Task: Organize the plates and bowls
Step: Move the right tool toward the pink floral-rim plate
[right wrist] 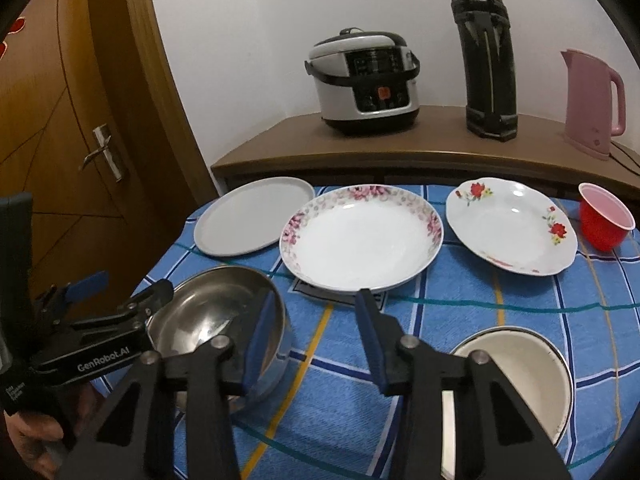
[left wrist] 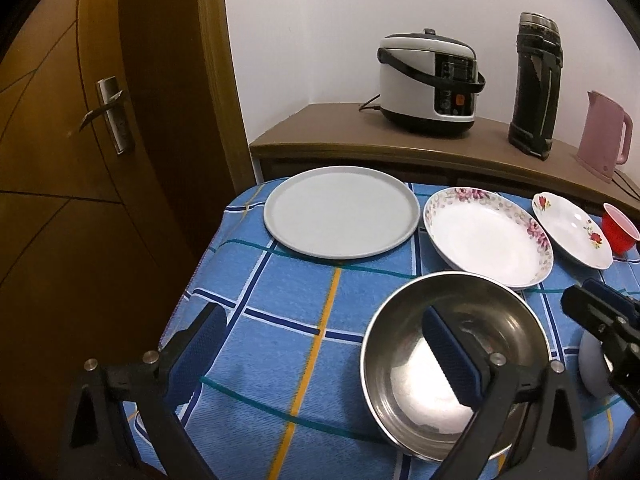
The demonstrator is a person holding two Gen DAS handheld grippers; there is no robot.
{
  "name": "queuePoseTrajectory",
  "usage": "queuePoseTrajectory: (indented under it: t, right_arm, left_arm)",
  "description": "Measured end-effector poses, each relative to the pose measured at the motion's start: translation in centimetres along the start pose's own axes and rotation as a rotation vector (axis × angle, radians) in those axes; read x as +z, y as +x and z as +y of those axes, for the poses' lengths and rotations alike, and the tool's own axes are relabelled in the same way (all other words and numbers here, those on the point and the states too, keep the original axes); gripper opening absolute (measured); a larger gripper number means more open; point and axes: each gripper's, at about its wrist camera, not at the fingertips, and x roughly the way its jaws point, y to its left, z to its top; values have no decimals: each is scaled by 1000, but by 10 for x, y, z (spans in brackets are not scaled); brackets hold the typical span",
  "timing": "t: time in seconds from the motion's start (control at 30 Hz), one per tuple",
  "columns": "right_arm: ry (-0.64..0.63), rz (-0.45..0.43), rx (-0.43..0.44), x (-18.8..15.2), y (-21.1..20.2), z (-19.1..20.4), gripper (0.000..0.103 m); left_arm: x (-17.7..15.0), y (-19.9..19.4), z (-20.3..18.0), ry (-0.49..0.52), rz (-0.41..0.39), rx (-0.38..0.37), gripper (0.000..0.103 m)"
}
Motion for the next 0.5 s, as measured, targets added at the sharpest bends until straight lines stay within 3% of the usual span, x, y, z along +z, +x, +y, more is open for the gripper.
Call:
queuePoseTrajectory:
  t: [0.27, 0.5]
  right_arm:
    - [88, -49, -75, 15, -10, -32, 45]
    - [117, -65, -83, 16, -15, -42, 45]
  left_arm:
    - [13, -4, 3, -24, -24, -32, 100]
    - [11, 1, -2, -5, -10, -20, 100]
